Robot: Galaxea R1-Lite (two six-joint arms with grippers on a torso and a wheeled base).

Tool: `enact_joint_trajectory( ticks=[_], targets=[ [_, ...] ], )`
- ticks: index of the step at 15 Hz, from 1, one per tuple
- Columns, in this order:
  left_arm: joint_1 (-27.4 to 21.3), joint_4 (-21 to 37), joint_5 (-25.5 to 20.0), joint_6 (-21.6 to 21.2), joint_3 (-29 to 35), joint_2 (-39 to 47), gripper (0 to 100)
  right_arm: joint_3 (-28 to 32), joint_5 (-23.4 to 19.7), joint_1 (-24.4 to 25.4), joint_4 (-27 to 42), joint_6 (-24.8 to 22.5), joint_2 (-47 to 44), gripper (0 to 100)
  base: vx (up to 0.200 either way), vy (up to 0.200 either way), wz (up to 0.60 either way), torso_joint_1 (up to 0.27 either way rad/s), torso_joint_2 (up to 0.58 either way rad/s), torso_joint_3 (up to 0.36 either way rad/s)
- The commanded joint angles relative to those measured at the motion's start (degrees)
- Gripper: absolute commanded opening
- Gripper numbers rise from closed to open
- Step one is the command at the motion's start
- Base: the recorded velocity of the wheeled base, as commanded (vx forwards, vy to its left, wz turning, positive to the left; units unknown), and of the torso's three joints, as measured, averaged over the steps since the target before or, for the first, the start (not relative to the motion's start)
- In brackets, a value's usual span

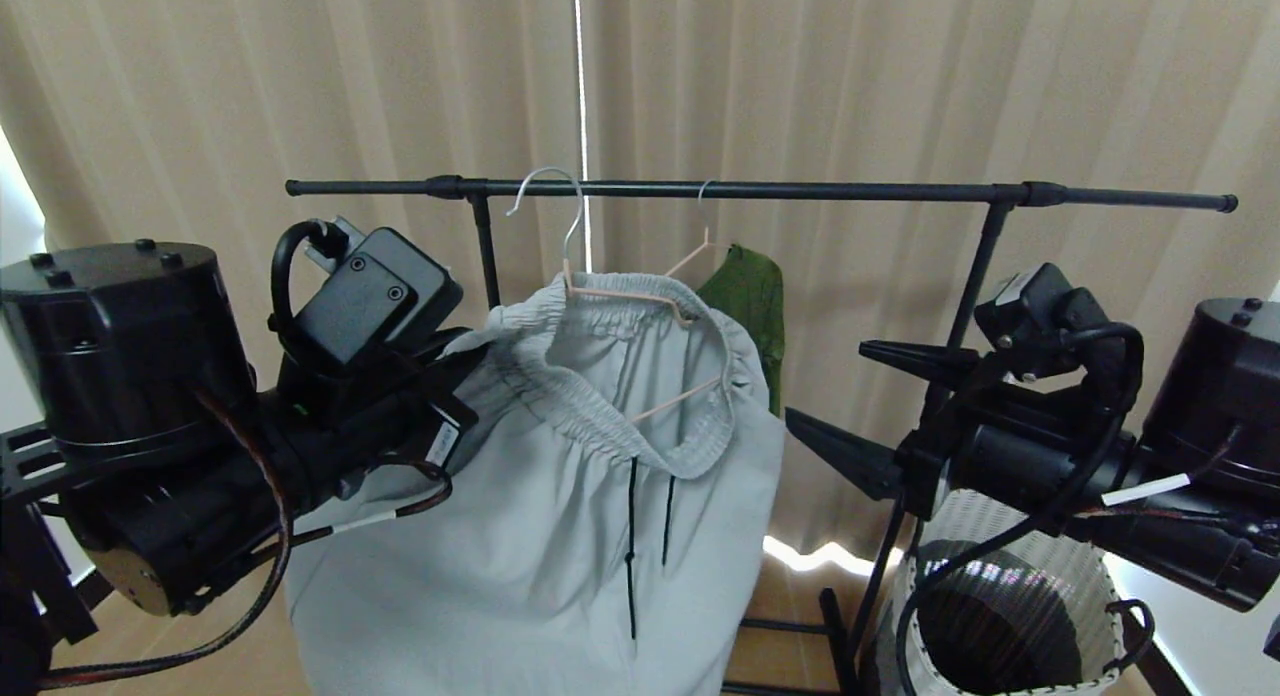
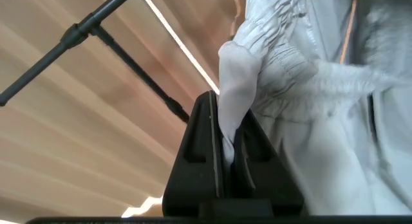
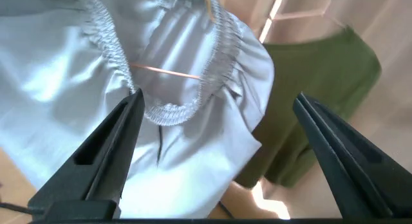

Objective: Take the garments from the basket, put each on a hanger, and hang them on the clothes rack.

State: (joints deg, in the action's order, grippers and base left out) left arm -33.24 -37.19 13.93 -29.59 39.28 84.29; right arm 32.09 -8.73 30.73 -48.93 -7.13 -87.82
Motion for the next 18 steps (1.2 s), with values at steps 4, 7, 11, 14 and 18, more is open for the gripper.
enact_joint_trajectory(
  ticks=[4, 7, 11, 14, 18],
  targets=[
    [0.0, -0.5, -0.5, -0.1, 0.0, -0.2, 0, 0.9, -0.5, -1.6, -0.7, -5.1, 0.5, 100, 0.000, 0.000, 0.00, 0.000, 0.00, 0.000],
    [0.0, -3.7, -0.6, 0.0, -0.1, 1.1, 0, 2.7, -0.7, -2.9, -0.4, -10.9, 0.7, 100, 0.000, 0.000, 0.00, 0.000, 0.00, 0.000],
    [-0.2, -6.3, -1.3, 0.0, -0.3, 3.0, 0, 5.9, -0.8, -2.2, 1.5, -13.5, 0.6, 100, 0.000, 0.000, 0.00, 0.000, 0.00, 0.000],
    [-1.3, -7.0, -2.4, 0.0, -0.2, 4.7, 0, 7.9, -0.7, 0.3, 5.1, -13.7, 0.5, 100, 0.000, 0.000, 0.00, 0.000, 0.00, 0.000],
    [-5.6, -7.8, -3.5, -0.2, -0.3, 4.6, 0, 11.1, -0.6, 3.0, 5.7, -16.2, -3.5, 100, 0.000, 0.000, 0.00, 0.000, 0.00, 0.000]
  ],
)
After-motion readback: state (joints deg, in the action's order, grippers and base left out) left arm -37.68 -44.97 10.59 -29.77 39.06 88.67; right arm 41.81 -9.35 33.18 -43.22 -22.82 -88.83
